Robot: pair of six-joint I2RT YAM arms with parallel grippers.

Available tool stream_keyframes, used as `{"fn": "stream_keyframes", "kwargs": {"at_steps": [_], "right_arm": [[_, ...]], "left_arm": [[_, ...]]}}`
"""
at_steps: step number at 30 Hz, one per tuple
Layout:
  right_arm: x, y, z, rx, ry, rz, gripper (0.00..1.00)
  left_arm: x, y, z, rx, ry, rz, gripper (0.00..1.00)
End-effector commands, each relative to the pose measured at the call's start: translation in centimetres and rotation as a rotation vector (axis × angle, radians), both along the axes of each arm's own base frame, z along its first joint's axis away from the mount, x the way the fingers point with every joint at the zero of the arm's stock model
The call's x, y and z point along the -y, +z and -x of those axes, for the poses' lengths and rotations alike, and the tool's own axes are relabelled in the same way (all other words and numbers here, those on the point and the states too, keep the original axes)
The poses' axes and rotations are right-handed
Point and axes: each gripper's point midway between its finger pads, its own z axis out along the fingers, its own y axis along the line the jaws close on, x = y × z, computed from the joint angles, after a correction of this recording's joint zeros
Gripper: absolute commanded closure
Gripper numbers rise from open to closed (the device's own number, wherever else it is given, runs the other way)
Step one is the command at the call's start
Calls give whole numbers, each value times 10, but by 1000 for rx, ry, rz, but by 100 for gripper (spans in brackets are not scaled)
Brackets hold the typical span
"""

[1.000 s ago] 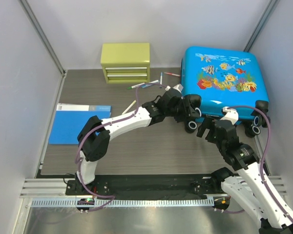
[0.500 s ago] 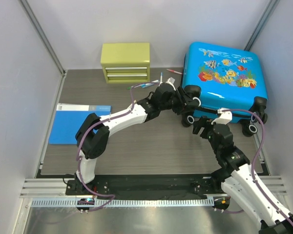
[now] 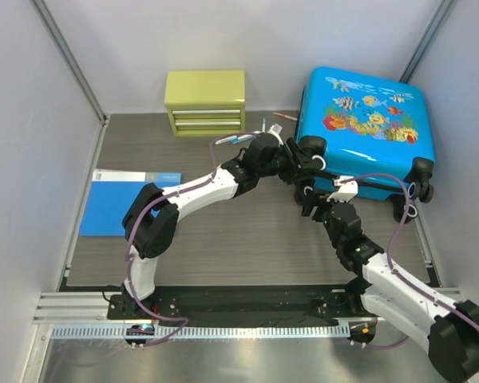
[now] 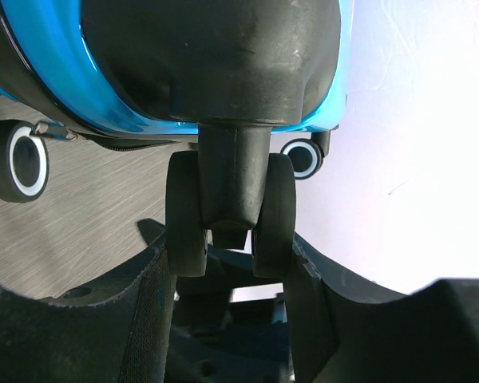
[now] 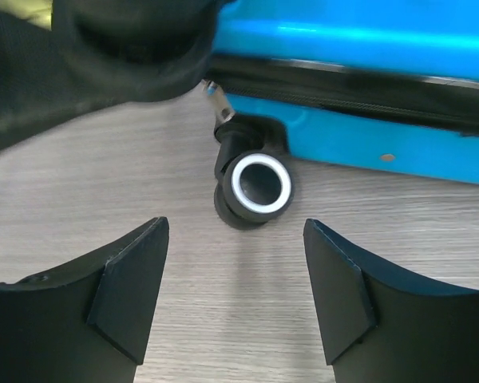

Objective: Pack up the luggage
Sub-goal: Zip the luggage at the center of the board.

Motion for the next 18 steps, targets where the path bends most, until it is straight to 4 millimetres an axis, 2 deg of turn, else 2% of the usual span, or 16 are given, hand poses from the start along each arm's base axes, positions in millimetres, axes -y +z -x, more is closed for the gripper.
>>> {"fn": "stream_keyframes", "kwargs": {"at_steps": [1, 10, 11, 12, 14, 16, 18], "right_arm": [[-9, 28, -18, 171, -30, -4, 27], [-11, 28, -29, 292, -114, -33, 30], [-12, 35, -31, 322, -116, -45, 30], [-13, 26, -34, 308, -115, -25, 30], [-14, 30, -39, 334, -133, -39, 30], [-17, 23, -45, 323, -136, -19, 30], [-20, 31, -50, 360, -137, -34, 31]], "left_arm": [[-1, 113, -13, 203, 30, 294, 100], [-4, 116, -16, 205, 58, 351, 100], [-3, 118, -15, 210, 53, 355, 100], [-2, 120, -16, 216, 51, 357, 100], [-1, 121, -16, 219, 43, 354, 100], [2, 122, -17, 221, 37, 354, 100], [5, 121, -19, 220, 31, 356, 100]]}}
